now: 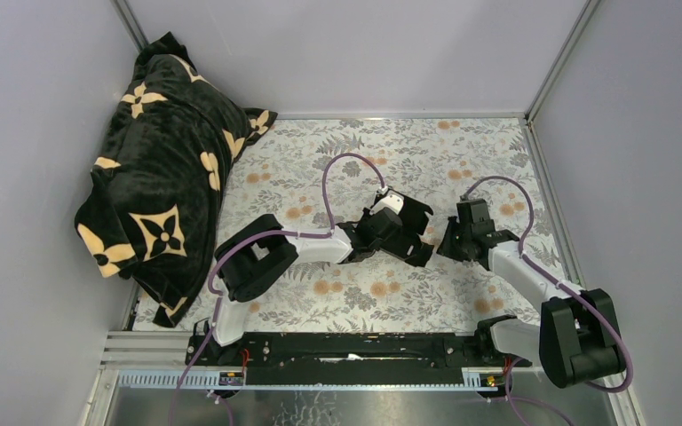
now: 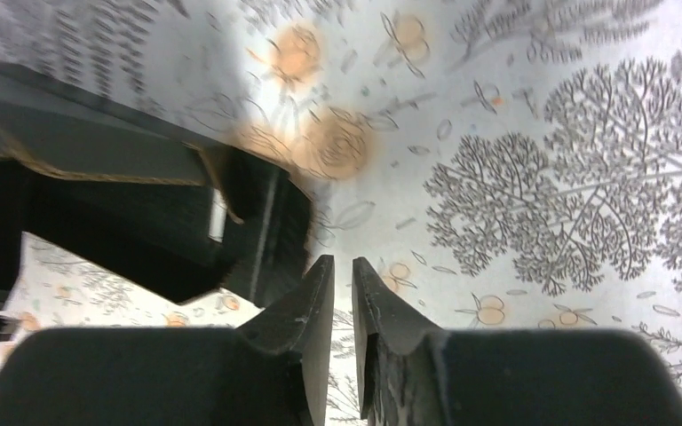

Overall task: Fold the paper box
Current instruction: Fold the paper box at the center of the board.

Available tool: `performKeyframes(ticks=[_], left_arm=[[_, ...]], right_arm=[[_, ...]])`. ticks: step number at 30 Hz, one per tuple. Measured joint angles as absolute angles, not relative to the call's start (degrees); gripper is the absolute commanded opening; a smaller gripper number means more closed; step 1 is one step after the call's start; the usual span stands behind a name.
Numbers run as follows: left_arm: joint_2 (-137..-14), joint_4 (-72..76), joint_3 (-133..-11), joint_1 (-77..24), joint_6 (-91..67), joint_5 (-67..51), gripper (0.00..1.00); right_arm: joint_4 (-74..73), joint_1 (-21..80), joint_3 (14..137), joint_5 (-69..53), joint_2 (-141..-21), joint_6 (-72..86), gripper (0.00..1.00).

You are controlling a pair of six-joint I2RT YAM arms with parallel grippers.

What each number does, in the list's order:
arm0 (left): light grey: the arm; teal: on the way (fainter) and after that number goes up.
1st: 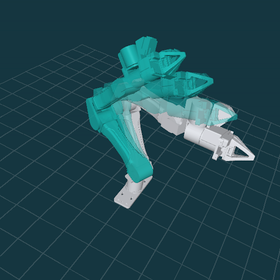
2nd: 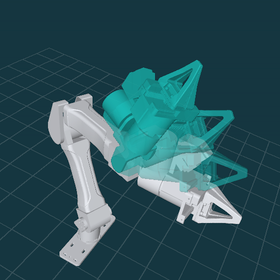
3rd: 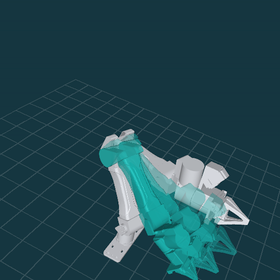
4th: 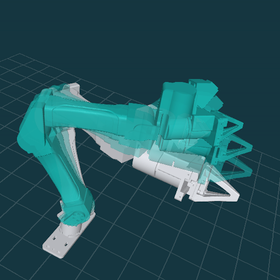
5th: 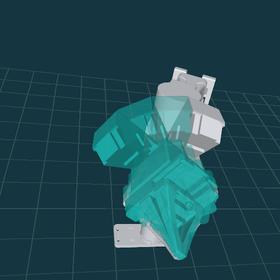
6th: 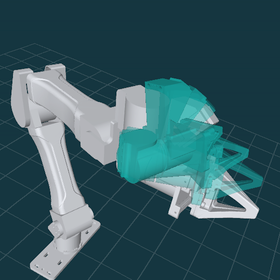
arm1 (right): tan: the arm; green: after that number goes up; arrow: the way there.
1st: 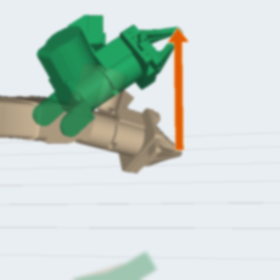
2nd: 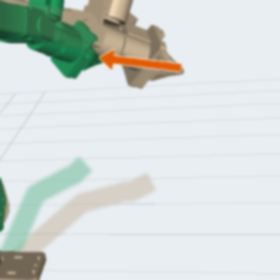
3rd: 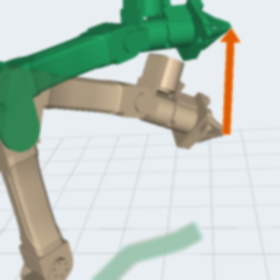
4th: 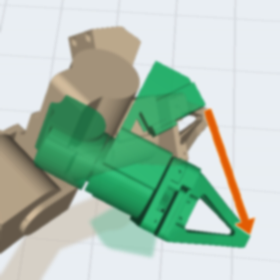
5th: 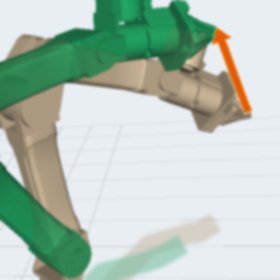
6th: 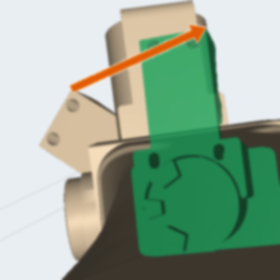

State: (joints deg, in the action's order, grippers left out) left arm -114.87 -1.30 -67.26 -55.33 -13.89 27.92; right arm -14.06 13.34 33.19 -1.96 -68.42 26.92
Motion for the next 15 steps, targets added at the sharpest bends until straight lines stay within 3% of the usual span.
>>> performKeyframes(ticks=[15], left_arm=[[-114.78,-0.80,-66.96,-55.24,-16.95,28.21,0.21]], right_arm=[[-8.16,12.95,27.38,-6.28,-71.44,32.14,0.17]])
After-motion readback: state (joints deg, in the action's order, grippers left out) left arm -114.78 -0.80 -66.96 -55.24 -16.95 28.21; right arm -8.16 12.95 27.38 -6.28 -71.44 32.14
